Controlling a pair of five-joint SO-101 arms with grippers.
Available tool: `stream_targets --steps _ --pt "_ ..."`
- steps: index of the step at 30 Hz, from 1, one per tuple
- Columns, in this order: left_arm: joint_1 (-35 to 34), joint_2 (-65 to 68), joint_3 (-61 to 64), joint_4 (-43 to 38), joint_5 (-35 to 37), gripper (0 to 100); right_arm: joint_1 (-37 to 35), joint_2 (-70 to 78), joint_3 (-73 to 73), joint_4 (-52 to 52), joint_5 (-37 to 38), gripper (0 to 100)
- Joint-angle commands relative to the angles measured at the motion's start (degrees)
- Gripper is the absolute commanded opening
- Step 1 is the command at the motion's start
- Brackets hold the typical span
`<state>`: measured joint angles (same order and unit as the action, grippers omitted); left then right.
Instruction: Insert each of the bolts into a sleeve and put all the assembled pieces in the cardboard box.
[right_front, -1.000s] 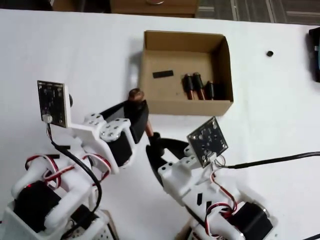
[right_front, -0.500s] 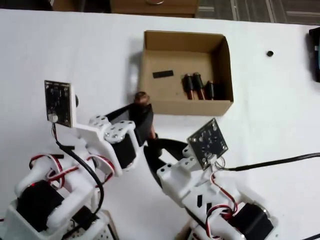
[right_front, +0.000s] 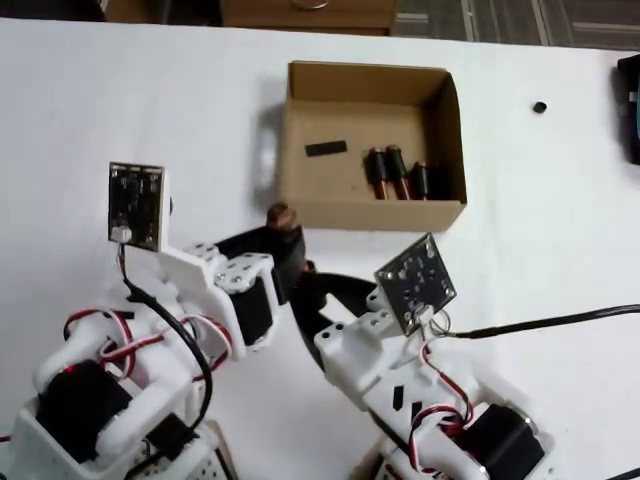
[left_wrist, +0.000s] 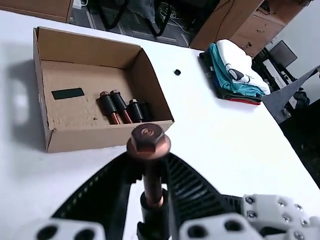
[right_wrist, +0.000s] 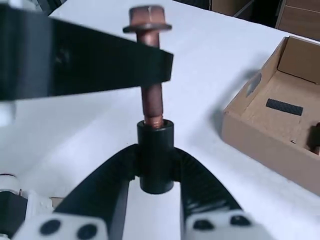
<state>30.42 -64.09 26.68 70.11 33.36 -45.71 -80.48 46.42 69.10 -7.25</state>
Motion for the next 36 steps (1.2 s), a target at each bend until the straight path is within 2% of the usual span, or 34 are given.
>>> stream_targets --steps 1,12,14,18,20,32,36 --pt "0.53 -0.53 -0.22 0.7 0.09 2 1.01 -0.4 -3.25 -1.71 0.26 2.0" --pt "6.24 -0.53 0.66 1.32 0.09 3 1.01 4.7 -9.14 -2.07 0.26 2.0" --pt "6.15 -0.53 2.07 1.32 0.09 8 1.01 5.76 -10.81 -1.98 0.26 2.0" --pt "6.24 -0.53 1.98 2.37 0.26 25 1.01 6.64 -11.87 -1.8 0.26 2.0" --pt "6.07 -0.53 1.8 2.46 0.35 29 1.01 6.64 -11.6 -1.8 0.26 2.0" --pt "5.54 -0.53 2.07 2.2 -0.09 28 1.01 6.64 -11.6 -1.63 0.26 2.0" --pt "2.73 -0.53 2.24 2.2 -0.97 28 1.01 6.37 -11.87 -0.75 0.26 2.0"
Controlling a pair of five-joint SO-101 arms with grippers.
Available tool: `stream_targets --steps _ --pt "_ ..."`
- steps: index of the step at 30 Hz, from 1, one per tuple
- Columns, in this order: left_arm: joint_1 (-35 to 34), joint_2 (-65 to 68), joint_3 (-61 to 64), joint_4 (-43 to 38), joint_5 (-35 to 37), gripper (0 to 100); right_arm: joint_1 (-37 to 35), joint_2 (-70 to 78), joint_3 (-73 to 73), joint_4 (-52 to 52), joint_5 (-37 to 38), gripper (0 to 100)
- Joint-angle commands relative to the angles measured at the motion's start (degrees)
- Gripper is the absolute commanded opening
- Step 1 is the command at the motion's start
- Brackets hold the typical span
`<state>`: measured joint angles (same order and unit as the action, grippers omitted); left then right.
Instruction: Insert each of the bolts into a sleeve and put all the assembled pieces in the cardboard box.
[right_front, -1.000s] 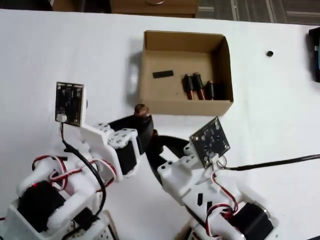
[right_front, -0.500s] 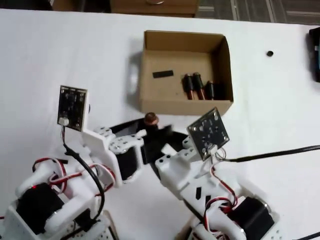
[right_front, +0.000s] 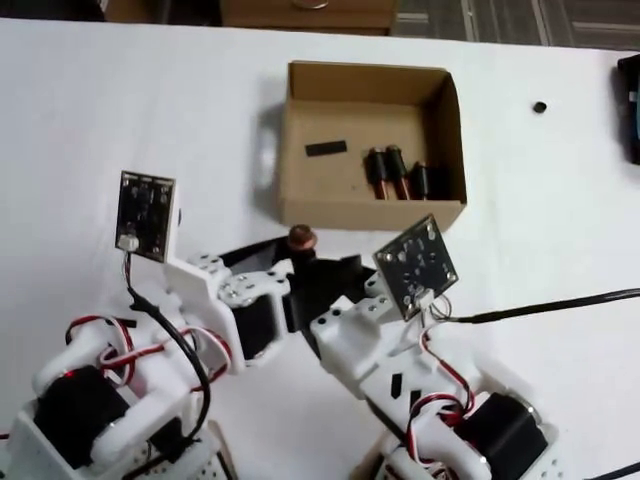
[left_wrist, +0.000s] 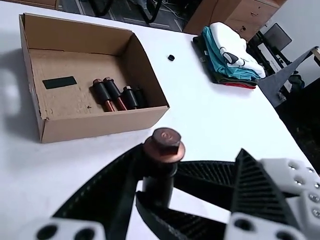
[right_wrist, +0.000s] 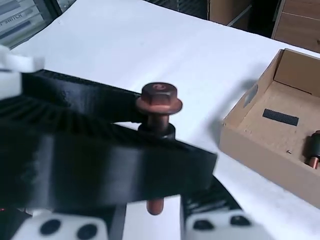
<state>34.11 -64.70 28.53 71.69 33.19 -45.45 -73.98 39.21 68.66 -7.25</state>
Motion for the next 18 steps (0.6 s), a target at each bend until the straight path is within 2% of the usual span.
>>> stream_targets --steps 1,13,18 --pt "-1.32 0.09 0.4 0.44 -1.93 28 0.75 -0.13 -4.66 -0.13 0.26 2.0" --pt "-4.48 0.09 -0.04 -0.26 -3.16 28 0.75 -0.22 -4.66 -0.04 0.26 2.0" --pt "-9.67 0.09 -3.47 -4.22 -7.38 28 0.84 0.13 -4.22 1.27 0.26 2.0"
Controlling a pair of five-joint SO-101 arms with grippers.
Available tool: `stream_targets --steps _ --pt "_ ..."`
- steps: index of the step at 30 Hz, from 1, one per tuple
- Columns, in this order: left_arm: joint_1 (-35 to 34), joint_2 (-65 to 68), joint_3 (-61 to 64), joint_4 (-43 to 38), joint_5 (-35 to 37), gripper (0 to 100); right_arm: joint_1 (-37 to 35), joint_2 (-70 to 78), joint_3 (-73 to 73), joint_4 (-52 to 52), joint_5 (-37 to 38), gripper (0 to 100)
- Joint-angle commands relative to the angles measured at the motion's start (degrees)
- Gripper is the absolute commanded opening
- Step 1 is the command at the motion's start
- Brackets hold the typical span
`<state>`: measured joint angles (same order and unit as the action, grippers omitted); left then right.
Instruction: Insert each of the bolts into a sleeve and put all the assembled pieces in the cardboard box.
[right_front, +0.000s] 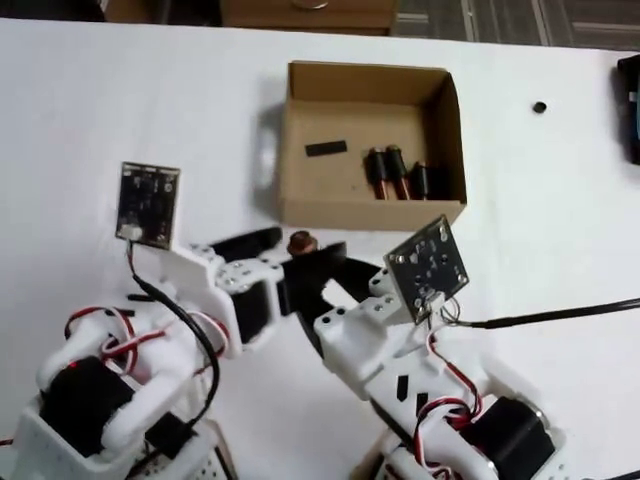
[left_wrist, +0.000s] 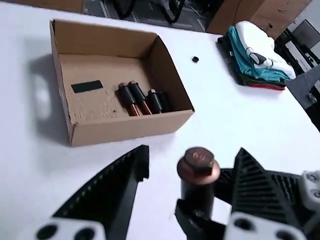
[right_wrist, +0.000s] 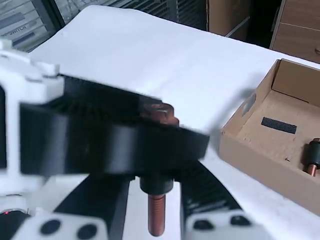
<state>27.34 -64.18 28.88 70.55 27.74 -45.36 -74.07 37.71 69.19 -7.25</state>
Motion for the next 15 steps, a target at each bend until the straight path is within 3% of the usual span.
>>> stream_targets --steps 1,8,10,13,15 --pt "-3.69 -0.44 -4.79 -3.69 -2.37 28 0.75 0.13 -2.02 0.75 0.26 2.0" --pt "-4.92 -0.44 -11.65 -3.6 -2.11 27 2.86 -0.13 2.99 0.66 0.26 2.0" --pt "-5.01 -0.44 -13.23 -3.52 -2.37 21 6.46 -0.22 4.4 0.66 0.26 2.0" --pt "-8.26 -0.44 -13.41 -2.9 -2.37 2 12.35 -0.22 4.84 -0.31 0.7 2.0" --pt "-11.25 -0.26 -12.35 -1.41 -2.46 4 16.04 0.13 4.57 -2.51 4.13 2.0"
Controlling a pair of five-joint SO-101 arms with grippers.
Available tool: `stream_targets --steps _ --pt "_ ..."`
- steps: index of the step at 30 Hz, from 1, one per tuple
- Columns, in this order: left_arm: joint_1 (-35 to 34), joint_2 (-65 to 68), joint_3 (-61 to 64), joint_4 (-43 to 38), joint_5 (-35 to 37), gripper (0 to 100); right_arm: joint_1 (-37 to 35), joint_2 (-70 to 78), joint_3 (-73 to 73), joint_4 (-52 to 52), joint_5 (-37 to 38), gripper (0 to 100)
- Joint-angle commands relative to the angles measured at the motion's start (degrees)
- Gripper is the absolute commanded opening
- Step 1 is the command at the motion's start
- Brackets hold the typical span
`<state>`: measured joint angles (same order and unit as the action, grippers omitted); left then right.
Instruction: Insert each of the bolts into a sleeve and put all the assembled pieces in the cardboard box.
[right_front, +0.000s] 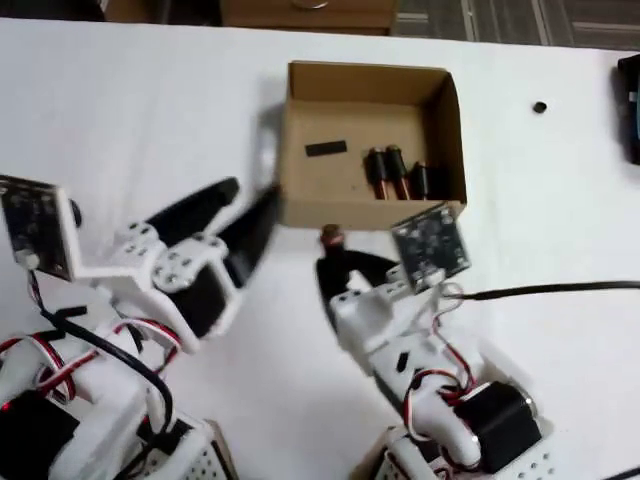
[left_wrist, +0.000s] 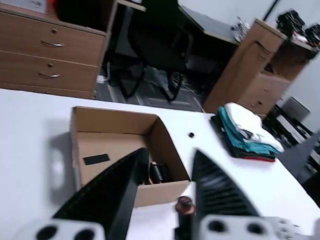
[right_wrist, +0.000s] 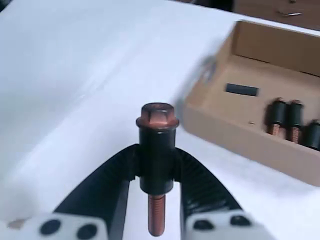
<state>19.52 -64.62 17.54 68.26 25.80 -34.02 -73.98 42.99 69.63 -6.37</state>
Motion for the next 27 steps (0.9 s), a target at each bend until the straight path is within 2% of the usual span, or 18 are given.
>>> stream_targets --steps 1,6,11,18,22,27 --pt "-4.66 0.18 0.13 1.58 -0.62 3 6.29 0.22 -0.7 -4.09 5.71 2.0" --pt "-11.08 0.09 12.62 4.4 -8.44 2 11.03 5.14 -1.85 -7.87 8.09 1.9" --pt "-15.56 0.0 28.26 3.25 -15.12 2 11.56 22.9 -14.51 -8.31 8.0 1.9" --pt "-18.11 0.0 45.85 -5.8 -20.04 2 13.41 53.67 -41.85 -6.55 8.35 1.9" --pt "-18.2 0.0 50.68 -9.23 -20.4 2 15.16 70.9 -54.95 -1.89 8.35 1.9" --pt "-18.11 0.0 53.49 -9.49 -20.31 2 17.45 89.71 -69.19 3.65 8.35 1.9"
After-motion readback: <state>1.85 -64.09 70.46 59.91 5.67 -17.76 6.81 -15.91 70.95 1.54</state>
